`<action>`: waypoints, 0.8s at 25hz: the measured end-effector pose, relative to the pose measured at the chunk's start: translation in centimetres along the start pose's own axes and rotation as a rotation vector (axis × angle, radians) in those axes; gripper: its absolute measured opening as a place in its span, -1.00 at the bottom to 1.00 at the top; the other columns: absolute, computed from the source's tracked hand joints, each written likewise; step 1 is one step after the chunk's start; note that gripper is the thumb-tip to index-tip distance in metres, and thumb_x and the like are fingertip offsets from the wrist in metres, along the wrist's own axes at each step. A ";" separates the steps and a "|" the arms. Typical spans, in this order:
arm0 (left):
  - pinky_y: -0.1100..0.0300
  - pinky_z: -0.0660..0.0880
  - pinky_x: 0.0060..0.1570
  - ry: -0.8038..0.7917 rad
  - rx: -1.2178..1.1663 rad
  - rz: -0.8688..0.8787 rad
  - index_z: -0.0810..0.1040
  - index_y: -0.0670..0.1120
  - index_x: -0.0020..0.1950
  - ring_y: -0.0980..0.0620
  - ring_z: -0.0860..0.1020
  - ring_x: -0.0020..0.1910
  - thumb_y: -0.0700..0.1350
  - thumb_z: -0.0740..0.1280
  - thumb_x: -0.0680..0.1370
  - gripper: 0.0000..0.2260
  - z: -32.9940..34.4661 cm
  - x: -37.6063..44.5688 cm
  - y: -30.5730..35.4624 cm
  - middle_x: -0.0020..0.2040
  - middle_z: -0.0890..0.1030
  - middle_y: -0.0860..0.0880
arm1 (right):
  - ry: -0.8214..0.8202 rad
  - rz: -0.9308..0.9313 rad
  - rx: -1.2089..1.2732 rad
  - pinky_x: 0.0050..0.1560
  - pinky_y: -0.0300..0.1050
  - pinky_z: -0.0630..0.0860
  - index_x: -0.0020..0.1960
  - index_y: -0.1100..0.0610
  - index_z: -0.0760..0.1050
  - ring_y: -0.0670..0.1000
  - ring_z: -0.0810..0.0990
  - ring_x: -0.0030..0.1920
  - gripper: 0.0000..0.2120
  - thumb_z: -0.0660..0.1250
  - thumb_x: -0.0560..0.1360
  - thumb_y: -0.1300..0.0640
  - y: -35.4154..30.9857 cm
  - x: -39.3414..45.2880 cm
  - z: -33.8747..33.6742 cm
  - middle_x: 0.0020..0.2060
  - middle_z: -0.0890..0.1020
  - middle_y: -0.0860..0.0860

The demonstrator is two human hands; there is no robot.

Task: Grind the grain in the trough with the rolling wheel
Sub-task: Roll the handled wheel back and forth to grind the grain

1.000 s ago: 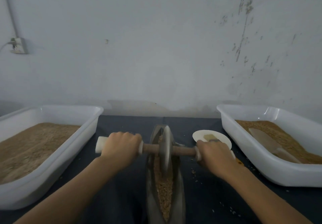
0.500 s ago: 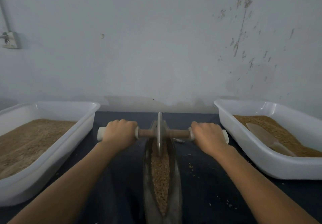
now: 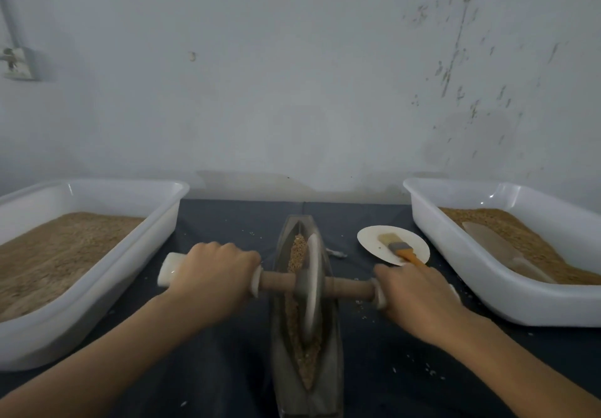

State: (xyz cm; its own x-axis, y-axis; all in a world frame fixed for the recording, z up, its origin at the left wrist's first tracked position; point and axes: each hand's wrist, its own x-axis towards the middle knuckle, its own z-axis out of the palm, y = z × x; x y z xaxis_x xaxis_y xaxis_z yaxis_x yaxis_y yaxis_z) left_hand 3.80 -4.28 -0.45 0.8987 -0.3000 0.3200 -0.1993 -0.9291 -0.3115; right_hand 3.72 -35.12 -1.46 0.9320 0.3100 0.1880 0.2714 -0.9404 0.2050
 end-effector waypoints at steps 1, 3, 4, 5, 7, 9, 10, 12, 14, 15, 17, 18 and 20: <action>0.14 0.29 -0.31 -0.005 -0.001 -0.023 0.25 0.14 -0.20 0.08 0.45 -0.33 0.11 0.31 0.45 -0.77 0.2 1.6 0.1 -0.28 0.47 0.12 | 0.035 0.040 0.001 -0.38 -0.11 0.24 -0.17 -0.10 0.29 0.00 0.52 -0.24 -0.82 0.31 0.42 0.01 -0.2 1.7 0.4 -0.34 0.41 -0.07; 0.12 0.34 -0.25 -0.007 -0.006 -0.089 0.31 0.09 -0.13 -0.01 0.54 -0.19 0.08 0.28 0.49 -0.84 0.7 4.7 0.0 -0.14 0.57 0.07 | 0.139 0.082 -0.057 -0.36 -0.10 0.31 -0.05 0.01 0.39 0.07 0.55 -0.25 -0.87 0.31 0.44 0.08 -0.2 5.6 0.7 -0.28 0.53 -0.04; 0.11 0.36 -0.23 -0.012 -0.027 -0.122 0.34 0.07 -0.11 -0.04 0.56 -0.15 0.07 0.28 0.50 -0.86 0.9 5.8 -0.2 -0.11 0.59 0.04 | 0.172 0.087 -0.087 -0.35 -0.10 0.31 -0.03 0.06 0.39 0.09 0.57 -0.25 -0.86 0.31 0.46 0.11 0.0 7.2 0.7 -0.23 0.58 -0.02; 0.10 0.39 -0.21 -0.016 -0.046 -0.142 0.37 0.05 -0.10 -0.06 0.56 -0.12 0.07 0.27 0.50 -0.87 1.0 6.5 -0.2 -0.08 0.60 0.01 | 0.190 0.087 -0.103 -0.35 -0.08 0.29 -0.01 0.08 0.37 0.12 0.59 -0.22 -0.85 0.31 0.47 0.14 0.2 8.3 0.6 -0.19 0.61 0.01; 0.09 0.39 -0.20 -0.031 -0.041 -0.144 0.39 0.05 -0.07 -0.08 0.57 -0.08 0.07 0.27 0.50 -0.87 0.7 6.3 0.0 -0.06 0.60 0.00 | 0.187 0.075 -0.110 -0.36 -0.08 0.29 -0.03 0.06 0.37 0.11 0.58 -0.23 -0.84 0.32 0.45 0.15 0.2 8.1 0.3 -0.20 0.61 0.01; 0.11 0.32 -0.23 -0.024 -0.033 -0.105 0.33 0.08 -0.11 -0.04 0.55 -0.14 0.08 0.28 0.48 -0.85 0.5 4.2 0.3 -0.08 0.59 0.04 | 0.179 0.050 -0.082 -0.42 -0.11 0.24 -0.12 -0.02 0.33 0.04 0.49 -0.34 -0.84 0.33 0.42 0.10 0.1 5.0 0.6 -0.34 0.51 -0.04; 0.13 0.29 -0.27 -0.015 -0.018 -0.083 0.27 0.10 -0.14 0.01 0.51 -0.22 0.09 0.29 0.47 -0.80 0.4 2.4 0.5 -0.14 0.56 0.08 | 0.165 0.035 -0.056 -0.44 -0.11 0.20 -0.15 -0.06 0.30 0.00 0.46 -0.37 -0.82 0.33 0.41 0.05 0.0 2.8 0.9 -0.37 0.45 -0.06; 0.18 0.16 -0.42 0.091 0.017 0.007 0.19 0.13 -0.23 0.10 0.33 -0.42 0.10 0.38 0.37 -0.66 -0.2 -1.5 0.8 -0.35 0.43 0.14 | 0.115 0.000 -0.015 -0.48 -0.16 0.20 -0.18 -0.12 0.23 -0.10 0.40 -0.41 -0.78 0.30 0.39 -0.07 0.0 -1.5 0.6 -0.40 0.39 -0.11; 0.25 -0.04 -0.48 0.187 0.029 0.089 0.16 0.15 -0.28 0.15 0.19 -0.54 0.09 0.46 0.18 -0.55 -1.3 -3.4 0.5 -0.48 0.30 0.16 | 0.034 -0.033 -0.014 -0.48 -0.22 0.20 -0.18 -0.14 0.20 -0.14 0.34 -0.44 -0.78 0.27 0.40 -0.12 0.4 -3.5 -0.2 -0.42 0.35 -0.13; 0.24 -0.05 -0.47 0.161 0.051 0.100 0.16 0.16 -0.28 0.16 0.18 -0.54 0.10 0.45 0.19 -0.56 -1.6 -3.3 0.4 -0.48 0.29 0.16 | -0.001 -0.041 -0.010 -0.47 -0.23 0.17 -0.18 -0.15 0.20 -0.15 0.34 -0.44 -0.77 0.28 0.41 -0.11 0.5 -3.5 -0.4 -0.41 0.36 -0.13; 0.18 0.11 -0.42 0.040 0.030 0.015 0.18 0.16 -0.22 0.14 0.29 -0.45 0.13 0.36 0.36 -0.68 -0.8 -1.8 0.7 -0.38 0.36 0.15 | 0.011 -0.006 -0.001 -0.44 -0.18 0.24 -0.17 -0.12 0.23 -0.12 0.44 -0.34 -0.77 0.31 0.42 -0.05 0.2 -1.8 -0.3 -0.33 0.45 -0.10; 0.16 0.21 -0.36 0.018 0.015 -0.038 0.21 0.14 -0.19 0.10 0.39 -0.37 0.12 0.31 0.42 -0.74 -0.4 -0.3 0.9 -0.30 0.43 0.14 | 0.052 0.022 -0.022 -0.41 -0.11 0.31 -0.16 -0.09 0.26 -0.03 0.50 -0.28 -0.79 0.32 0.41 -0.01 0.0 -0.2 -0.1 -0.29 0.49 -0.06; 0.12 0.35 -0.26 0.007 -0.013 -0.105 0.29 0.08 -0.15 -0.01 0.53 -0.21 0.08 0.26 0.49 -0.84 0.5 3.3 0.6 -0.17 0.55 0.08 | 0.155 0.060 -0.097 -0.39 -0.10 0.32 -0.11 -0.02 0.34 0.06 0.53 -0.28 -0.82 0.35 0.40 0.07 -0.1 4.0 0.4 -0.28 0.54 -0.03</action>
State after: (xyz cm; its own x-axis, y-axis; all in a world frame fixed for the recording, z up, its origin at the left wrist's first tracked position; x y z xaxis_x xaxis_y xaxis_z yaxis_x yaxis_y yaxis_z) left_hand 6.80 -5.75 -0.02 0.9121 -0.2021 0.3567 -0.1090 -0.9583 -0.2641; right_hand 7.52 -33.83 -1.08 0.8957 0.2782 0.3469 0.1846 -0.9423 0.2791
